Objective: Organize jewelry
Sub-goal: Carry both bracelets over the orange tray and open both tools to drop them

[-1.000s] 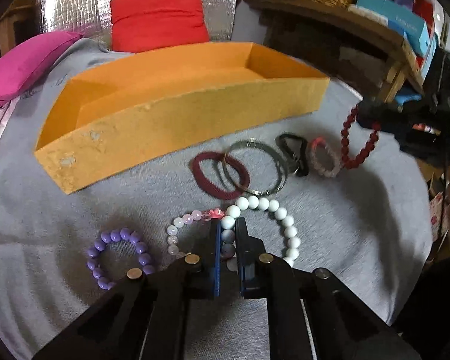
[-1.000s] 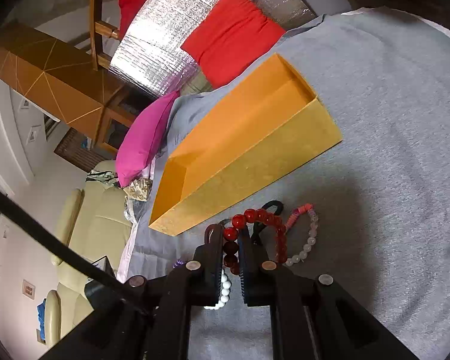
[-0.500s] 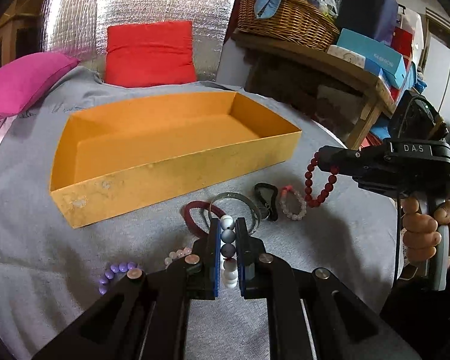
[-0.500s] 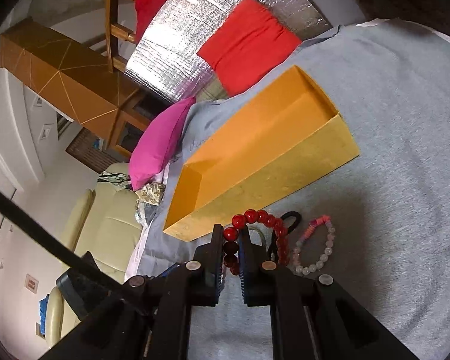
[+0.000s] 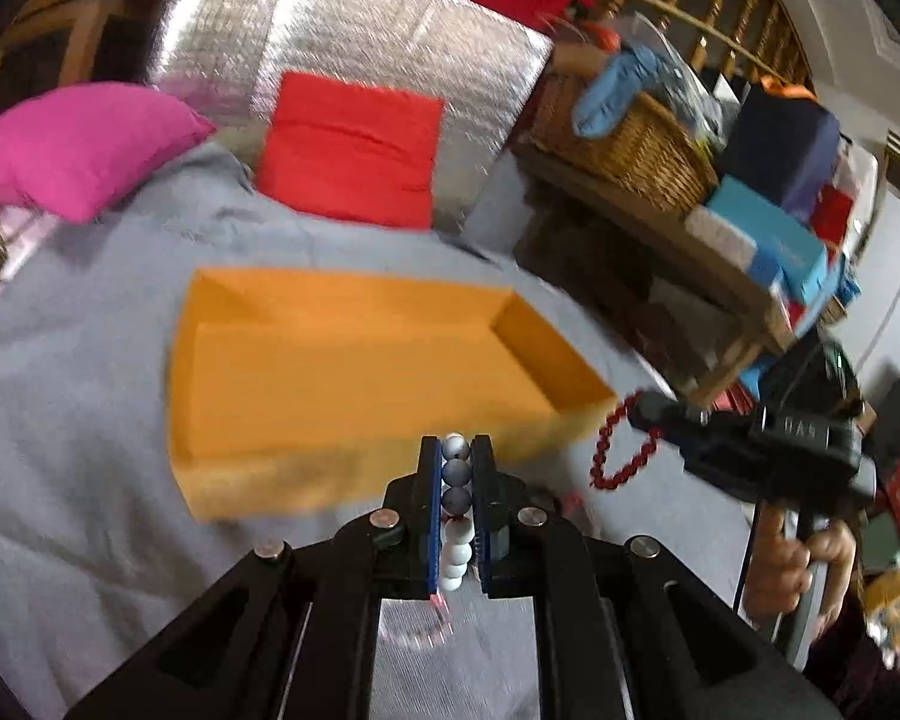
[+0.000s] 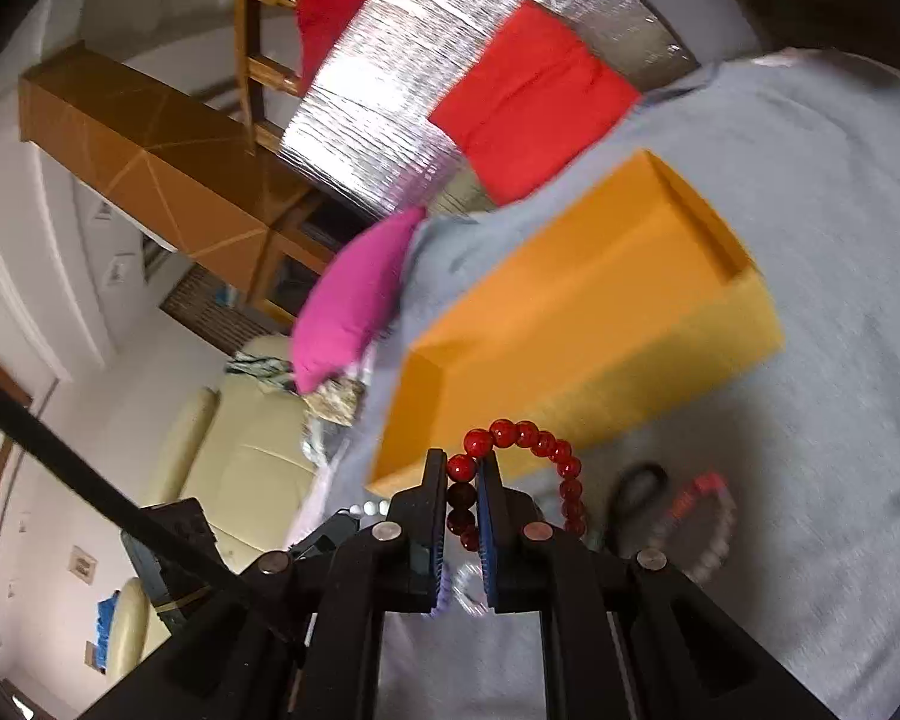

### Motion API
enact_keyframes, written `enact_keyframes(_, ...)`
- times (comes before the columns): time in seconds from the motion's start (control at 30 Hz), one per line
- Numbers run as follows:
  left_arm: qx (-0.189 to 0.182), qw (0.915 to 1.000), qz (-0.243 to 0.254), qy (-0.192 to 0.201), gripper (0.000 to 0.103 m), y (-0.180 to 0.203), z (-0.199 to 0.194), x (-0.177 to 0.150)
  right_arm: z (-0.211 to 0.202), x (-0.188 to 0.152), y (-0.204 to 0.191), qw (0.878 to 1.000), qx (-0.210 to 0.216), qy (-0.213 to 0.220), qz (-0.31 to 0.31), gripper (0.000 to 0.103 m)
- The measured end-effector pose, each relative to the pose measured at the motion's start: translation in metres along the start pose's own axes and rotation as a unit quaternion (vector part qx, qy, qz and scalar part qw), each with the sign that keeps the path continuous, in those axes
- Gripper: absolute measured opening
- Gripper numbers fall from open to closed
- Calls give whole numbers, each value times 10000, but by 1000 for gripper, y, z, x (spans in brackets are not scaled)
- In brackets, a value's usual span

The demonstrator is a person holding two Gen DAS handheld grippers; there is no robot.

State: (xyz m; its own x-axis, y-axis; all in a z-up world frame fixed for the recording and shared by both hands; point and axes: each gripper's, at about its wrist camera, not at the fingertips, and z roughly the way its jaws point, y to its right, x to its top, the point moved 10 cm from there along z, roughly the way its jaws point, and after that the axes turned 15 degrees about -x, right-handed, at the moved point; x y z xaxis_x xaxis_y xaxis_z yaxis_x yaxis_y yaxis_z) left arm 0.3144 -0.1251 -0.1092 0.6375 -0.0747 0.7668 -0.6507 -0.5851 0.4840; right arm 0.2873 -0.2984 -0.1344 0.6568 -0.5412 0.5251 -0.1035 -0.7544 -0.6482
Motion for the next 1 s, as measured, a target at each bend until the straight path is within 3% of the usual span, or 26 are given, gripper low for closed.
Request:
enact_keyframes(0.13,437,9984,258,253,10,-4,3,37,12,22,-9,9996,189,166,162,10)
enact_keyframes(0.27,814,9956,303,358,10,-22,17,50,22,39,-17,9988,270,371,167,10)
enact_keyframes(0.43,1094,9939,-61,116,10,-55,38,38,44,49,-16,9986,1,519,140,10)
enact_keyframes(0.8,1788,9812,-479,-552,10,-96,56,-8,72,45,25,9964,-719,299,349,13)
enact_keyframes(0.87,1856,9797,-475,-586,13,-97,54,-10,72,44,28,9960,-779,230,367,18)
enact_keyframes(0.9,1949,9780,-445,-593,18,-98,52,-11,71,43,29,9959,-788,189,400,30)
enact_keyframes(0.93,2028,9765,-417,-598,32,-98,50,-11,69,42,31,9957,-787,176,464,45)
enact_keyframes(0.97,2140,9745,-360,-576,42,-98,46,-12,65,43,33,9953,-780,212,531,53)
enact_keyframes(1.0,2207,9732,-322,-556,44,-98,42,-12,61,44,33,9949,-783,263,574,60)
